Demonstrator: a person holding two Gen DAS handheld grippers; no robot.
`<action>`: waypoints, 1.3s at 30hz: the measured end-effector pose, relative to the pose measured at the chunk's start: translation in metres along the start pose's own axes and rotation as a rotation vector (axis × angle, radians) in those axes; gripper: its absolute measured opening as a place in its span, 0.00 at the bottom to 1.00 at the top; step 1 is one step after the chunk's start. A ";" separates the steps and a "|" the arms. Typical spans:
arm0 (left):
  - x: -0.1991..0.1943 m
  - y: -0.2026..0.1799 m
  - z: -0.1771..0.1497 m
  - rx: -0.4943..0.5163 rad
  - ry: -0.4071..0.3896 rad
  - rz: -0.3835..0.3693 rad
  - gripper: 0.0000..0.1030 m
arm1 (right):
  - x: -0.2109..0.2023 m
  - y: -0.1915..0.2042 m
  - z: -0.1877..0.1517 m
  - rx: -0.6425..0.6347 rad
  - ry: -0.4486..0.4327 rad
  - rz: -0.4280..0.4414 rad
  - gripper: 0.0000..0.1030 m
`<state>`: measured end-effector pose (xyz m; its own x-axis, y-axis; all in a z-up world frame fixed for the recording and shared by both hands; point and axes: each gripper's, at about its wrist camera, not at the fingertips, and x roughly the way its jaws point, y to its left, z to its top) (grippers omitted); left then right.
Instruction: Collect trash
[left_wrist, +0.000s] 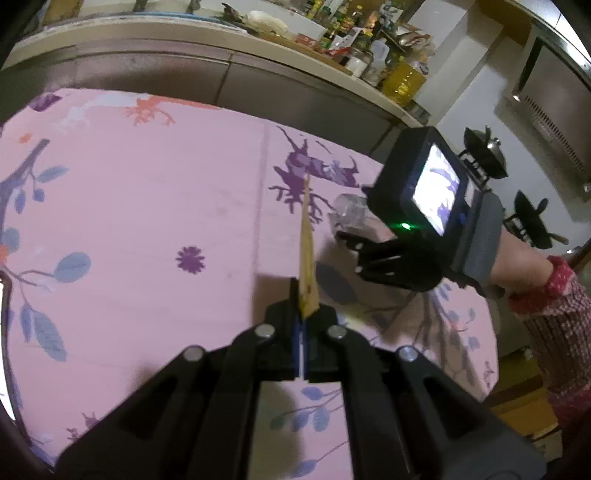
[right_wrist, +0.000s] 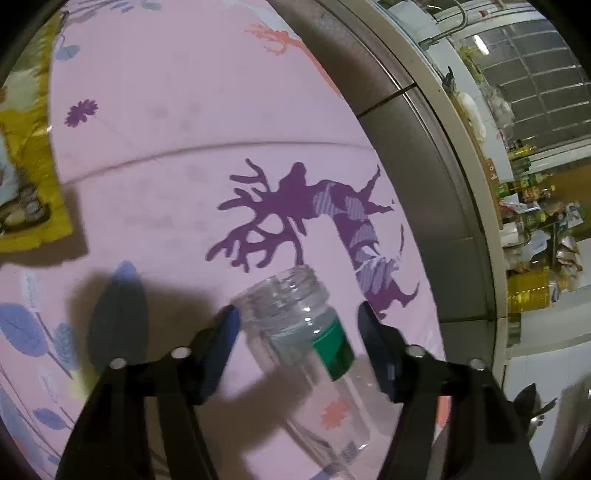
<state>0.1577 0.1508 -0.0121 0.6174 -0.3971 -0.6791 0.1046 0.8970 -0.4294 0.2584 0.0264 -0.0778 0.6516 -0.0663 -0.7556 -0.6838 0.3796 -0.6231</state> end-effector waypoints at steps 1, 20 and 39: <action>0.000 -0.001 -0.001 0.006 -0.003 0.018 0.00 | -0.001 0.001 0.000 0.004 -0.004 -0.009 0.48; -0.017 -0.005 -0.021 0.105 -0.067 0.307 0.00 | -0.031 0.058 -0.016 0.024 -0.130 -0.097 0.39; -0.012 0.015 -0.029 0.060 -0.046 0.312 0.00 | -0.032 0.058 0.004 0.036 -0.122 -0.052 0.38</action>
<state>0.1291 0.1635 -0.0284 0.6612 -0.0928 -0.7444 -0.0507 0.9845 -0.1677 0.1989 0.0546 -0.0891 0.7225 0.0253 -0.6909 -0.6373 0.4119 -0.6513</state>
